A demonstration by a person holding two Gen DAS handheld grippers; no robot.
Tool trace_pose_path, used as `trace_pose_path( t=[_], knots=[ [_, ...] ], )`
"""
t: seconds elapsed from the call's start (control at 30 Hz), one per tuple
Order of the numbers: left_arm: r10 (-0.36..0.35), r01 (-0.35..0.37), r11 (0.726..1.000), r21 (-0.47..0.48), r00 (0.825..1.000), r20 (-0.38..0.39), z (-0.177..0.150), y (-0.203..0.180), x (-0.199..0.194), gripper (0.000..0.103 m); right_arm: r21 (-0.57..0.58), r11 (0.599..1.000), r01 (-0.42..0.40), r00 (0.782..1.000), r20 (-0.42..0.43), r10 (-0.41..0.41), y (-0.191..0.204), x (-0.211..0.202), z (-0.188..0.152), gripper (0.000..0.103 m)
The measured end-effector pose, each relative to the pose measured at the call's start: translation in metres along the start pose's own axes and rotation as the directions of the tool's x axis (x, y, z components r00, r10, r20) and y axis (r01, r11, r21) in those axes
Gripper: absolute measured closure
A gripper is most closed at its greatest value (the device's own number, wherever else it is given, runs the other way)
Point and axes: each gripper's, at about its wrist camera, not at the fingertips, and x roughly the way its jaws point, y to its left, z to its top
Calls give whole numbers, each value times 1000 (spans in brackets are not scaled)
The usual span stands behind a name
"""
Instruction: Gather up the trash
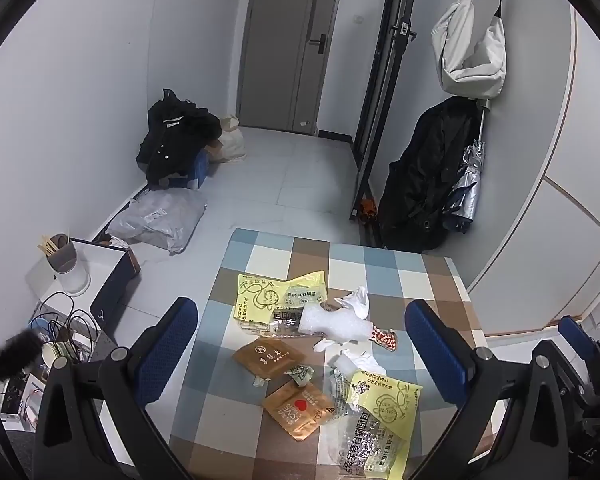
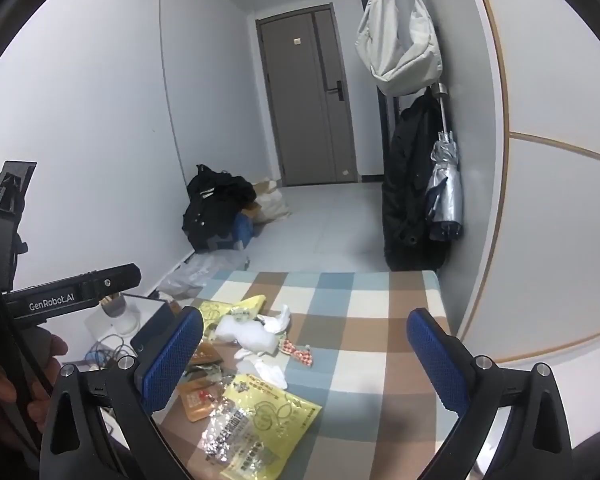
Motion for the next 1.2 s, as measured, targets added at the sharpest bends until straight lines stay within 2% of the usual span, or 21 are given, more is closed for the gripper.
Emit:
trace_pose_path(
  t=[1.2],
  knots=[
    [15,-15,1000,2,1000,5,-1,0,3,1,-8,1000,3,1000,-12,-3,-1,1,0,0]
  ],
)
